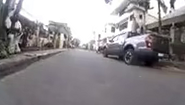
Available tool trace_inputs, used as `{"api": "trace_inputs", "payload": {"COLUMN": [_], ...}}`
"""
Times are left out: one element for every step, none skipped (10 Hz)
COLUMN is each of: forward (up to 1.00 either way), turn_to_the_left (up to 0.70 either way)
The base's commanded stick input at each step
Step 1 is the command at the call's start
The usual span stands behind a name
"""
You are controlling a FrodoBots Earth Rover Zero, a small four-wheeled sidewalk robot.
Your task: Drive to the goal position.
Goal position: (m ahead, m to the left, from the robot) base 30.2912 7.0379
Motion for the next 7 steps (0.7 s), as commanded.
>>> {"api": "trace_inputs", "payload": {"forward": [1.0,1.0,1.0,1.0,1.0,1.0,1.0], "turn_to_the_left": [0.06,-0.3,-0.17,-0.05,0.08,0.1,0.1]}}
